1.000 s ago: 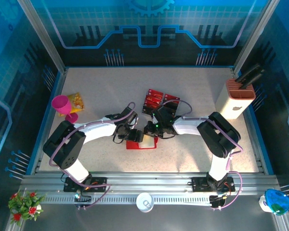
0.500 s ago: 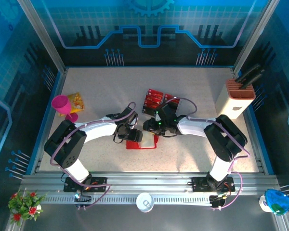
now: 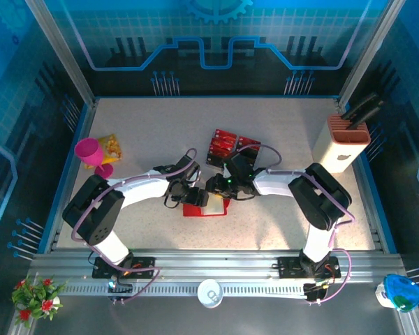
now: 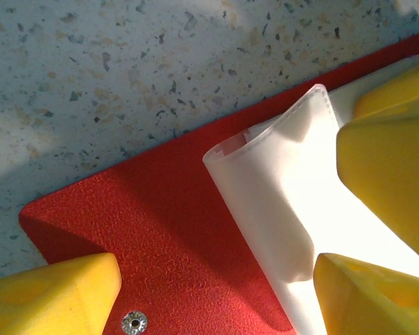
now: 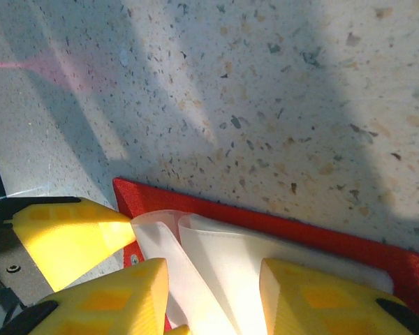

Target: Put the credit cards into the card holder

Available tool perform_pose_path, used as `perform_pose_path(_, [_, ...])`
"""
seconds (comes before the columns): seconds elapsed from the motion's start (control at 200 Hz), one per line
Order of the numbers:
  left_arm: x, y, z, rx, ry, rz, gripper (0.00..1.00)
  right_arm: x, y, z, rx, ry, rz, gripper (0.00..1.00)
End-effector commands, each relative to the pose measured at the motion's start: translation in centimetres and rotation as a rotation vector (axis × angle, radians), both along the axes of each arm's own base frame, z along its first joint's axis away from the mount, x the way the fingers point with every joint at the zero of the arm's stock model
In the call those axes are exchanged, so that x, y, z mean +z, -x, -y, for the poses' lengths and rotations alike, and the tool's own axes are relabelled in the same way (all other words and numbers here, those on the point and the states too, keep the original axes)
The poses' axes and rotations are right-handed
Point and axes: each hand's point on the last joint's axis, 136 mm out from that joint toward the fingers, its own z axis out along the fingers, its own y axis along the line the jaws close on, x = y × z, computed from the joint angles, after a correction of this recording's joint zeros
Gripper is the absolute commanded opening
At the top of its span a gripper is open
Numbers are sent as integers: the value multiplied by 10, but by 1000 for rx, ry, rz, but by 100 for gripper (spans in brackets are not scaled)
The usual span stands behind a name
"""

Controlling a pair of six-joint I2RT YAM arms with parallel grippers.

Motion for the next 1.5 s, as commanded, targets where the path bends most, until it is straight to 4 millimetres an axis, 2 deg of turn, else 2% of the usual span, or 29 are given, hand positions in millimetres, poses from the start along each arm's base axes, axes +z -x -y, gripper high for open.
perform_pose_path(0.0, [-17,20,1,-41,5,-67,77,-6,10,-10,30,-12,-38,41])
perform_pose_path(0.135, [-4,16,2,-36,26,-26,81,-6,12,-12,28,-26,-41,41])
perform_pose_path(0.295, [25,4,0,3,65,59,88,-6,13,-11,27,-30,-45,40])
perform_pose_path(0.55, [62,-18,-23,168,121,132,99,15,15,-17,40,-47,-6,39])
perform_pose_path(0.67, [74,-25,-36,242,131,139,99,28,17,-25,55,-56,14,41])
perform_pose_path(0.87, [85,-32,-49,327,165,143,99,42,19,-42,76,-75,29,45])
perform_pose_path(1.046, [90,-30,-54,346,175,147,99,48,18,-57,86,-93,29,49])
perform_pose_path(1.361, [97,-24,-64,380,197,149,99,40,19,-85,100,-115,-1,51])
perform_pose_path(1.496, [98,-22,-68,386,204,151,99,29,21,-91,100,-116,-26,51])
